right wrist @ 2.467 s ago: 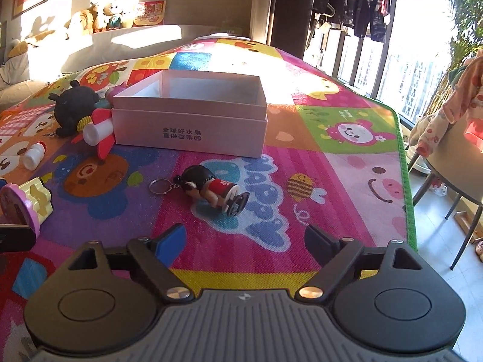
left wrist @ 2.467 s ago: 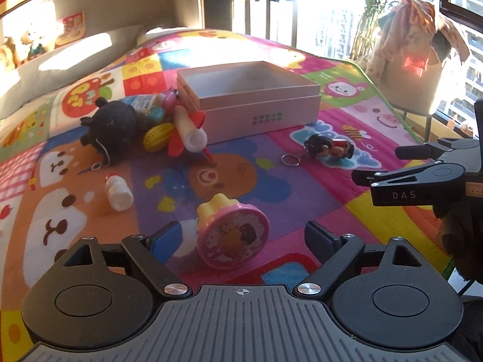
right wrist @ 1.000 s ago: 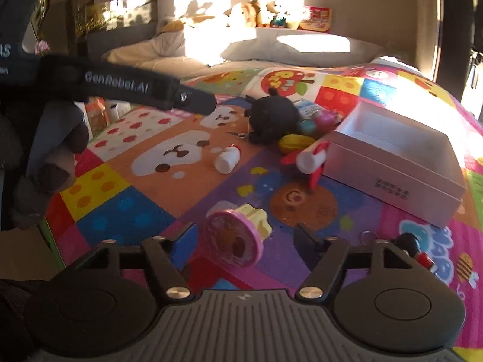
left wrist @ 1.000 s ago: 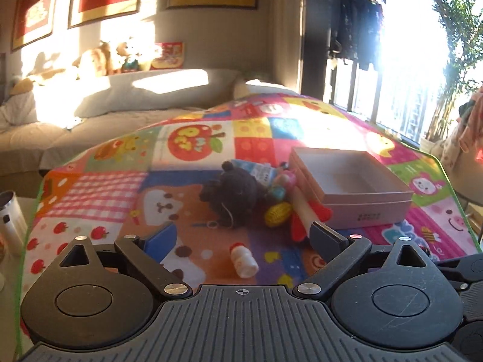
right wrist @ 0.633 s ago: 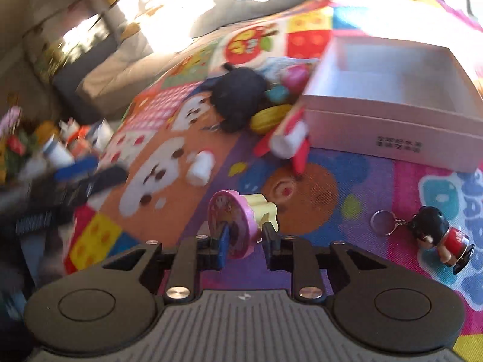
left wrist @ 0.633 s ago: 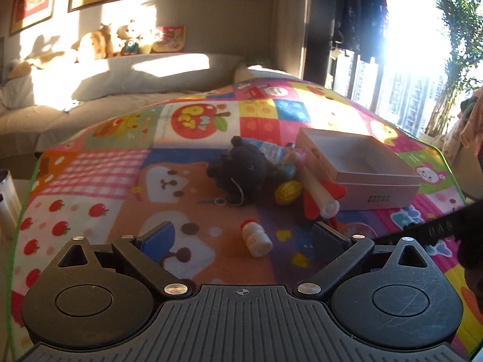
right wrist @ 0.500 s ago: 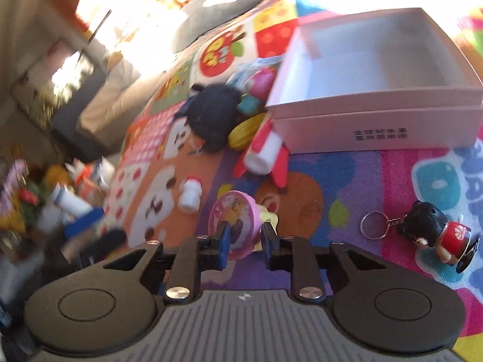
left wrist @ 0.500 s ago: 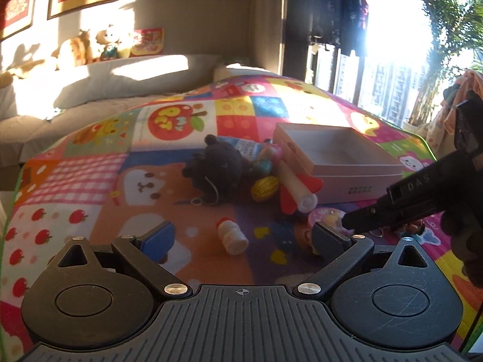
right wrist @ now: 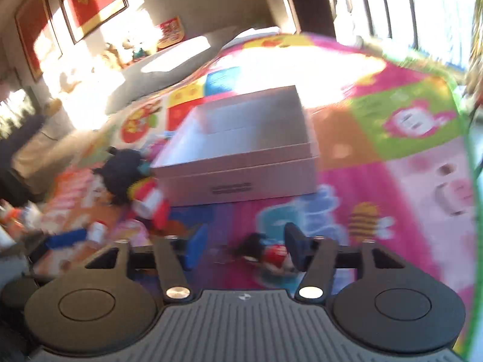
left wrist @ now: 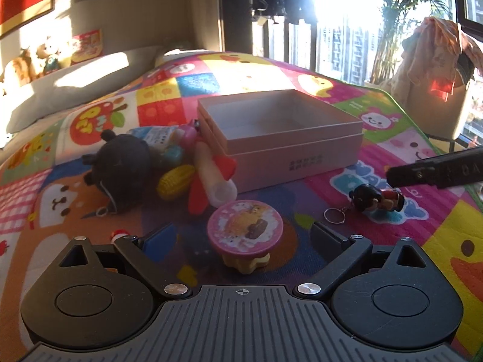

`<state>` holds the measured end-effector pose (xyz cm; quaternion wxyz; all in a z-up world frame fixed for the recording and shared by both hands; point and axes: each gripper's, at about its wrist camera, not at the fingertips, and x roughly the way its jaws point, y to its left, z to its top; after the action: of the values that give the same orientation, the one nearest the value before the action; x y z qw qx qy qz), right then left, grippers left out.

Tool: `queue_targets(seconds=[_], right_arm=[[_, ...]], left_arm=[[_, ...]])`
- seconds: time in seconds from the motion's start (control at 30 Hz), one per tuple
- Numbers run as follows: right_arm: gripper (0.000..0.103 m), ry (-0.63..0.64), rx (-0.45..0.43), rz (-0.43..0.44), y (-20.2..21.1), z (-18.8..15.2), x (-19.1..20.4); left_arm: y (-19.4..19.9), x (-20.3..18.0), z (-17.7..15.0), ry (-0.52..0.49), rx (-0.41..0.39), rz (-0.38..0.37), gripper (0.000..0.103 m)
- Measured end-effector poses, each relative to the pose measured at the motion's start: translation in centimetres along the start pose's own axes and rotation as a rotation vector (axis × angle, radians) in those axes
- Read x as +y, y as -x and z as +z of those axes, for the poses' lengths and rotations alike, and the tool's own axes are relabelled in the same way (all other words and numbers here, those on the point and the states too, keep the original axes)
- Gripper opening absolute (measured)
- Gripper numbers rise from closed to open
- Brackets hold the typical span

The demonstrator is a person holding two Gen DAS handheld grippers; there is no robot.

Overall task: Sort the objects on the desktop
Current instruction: 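Grasp the red-shirted keychain figure with the right tool while the left holds the cup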

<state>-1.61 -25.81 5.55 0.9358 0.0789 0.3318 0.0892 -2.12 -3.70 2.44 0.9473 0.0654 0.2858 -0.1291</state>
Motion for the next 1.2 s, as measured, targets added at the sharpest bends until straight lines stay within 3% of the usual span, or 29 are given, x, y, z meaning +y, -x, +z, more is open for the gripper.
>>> queue_targets(seconds=[0.07, 0.17, 0.23, 0.4, 0.6, 0.67, 0.73, 0.8, 0.87, 0.97, 1.1, 1.2], right_arm=[[0.068, 0.091, -0.014, -0.089, 0.5, -0.9, -0.1], [0.072, 0.209, -0.014, -0.186, 0.4, -2.4, 0.3], [0.080, 0.230, -0.010, -0.193, 0.1, -2.8, 0.4], [0.082, 0.279, -0.013, -0.169, -1.3, -2.8, 1.2], [0.082, 0.422, 0.011, -0.132, -3.5, -2.5, 2.4], [0.079, 0.452, 0.025, -0.117, -4.2, -2.3, 2.8], [0.062, 0.465, 0.052, -0.091, -4.7, -2.1, 3.1], [0.046, 0.477, 0.068, -0.081, -4.7, -1.9, 3.7], [0.038, 0.473, 0.069, -0.101, -4.5, -1.7, 4.0], [0.038, 0.420, 0.074, -0.084, -3.4, -1.6, 3.7], [0.037, 0.363, 0.095, -0.010, -0.4, -1.7, 3.5], [0.034, 0.356, 0.088, 0.033, 2.3, -2.0, 3.7]], left_arm=[[-1.2, -0.6, 0.1, -0.006, 0.012, 0.025, 0.094], [-2.3, -0.5, 0.0, 0.017, 0.049, 0.045, 0.073], [-2.2, -0.2, -0.1, 0.028, 0.060, 0.035, 0.061], [-0.3, 0.4, -1.0, 0.013, 0.081, 0.010, 0.061], [2.9, 0.7, -2.8, 0.005, 0.104, -0.036, 0.062], [3.3, 0.7, -2.9, 0.013, 0.098, -0.040, 0.073], [3.4, 0.7, -2.9, 0.016, 0.084, -0.027, 0.085], [3.2, 0.6, -2.7, 0.017, 0.080, -0.019, 0.085], [3.0, 0.5, -2.6, 0.017, 0.077, -0.021, 0.085], [2.7, 0.1, -2.5, -0.006, 0.063, -0.011, 0.081], [3.0, -0.5, -2.5, -0.054, 0.046, 0.002, 0.061], [3.7, -0.9, -2.3, -0.064, 0.030, -0.018, 0.061]])
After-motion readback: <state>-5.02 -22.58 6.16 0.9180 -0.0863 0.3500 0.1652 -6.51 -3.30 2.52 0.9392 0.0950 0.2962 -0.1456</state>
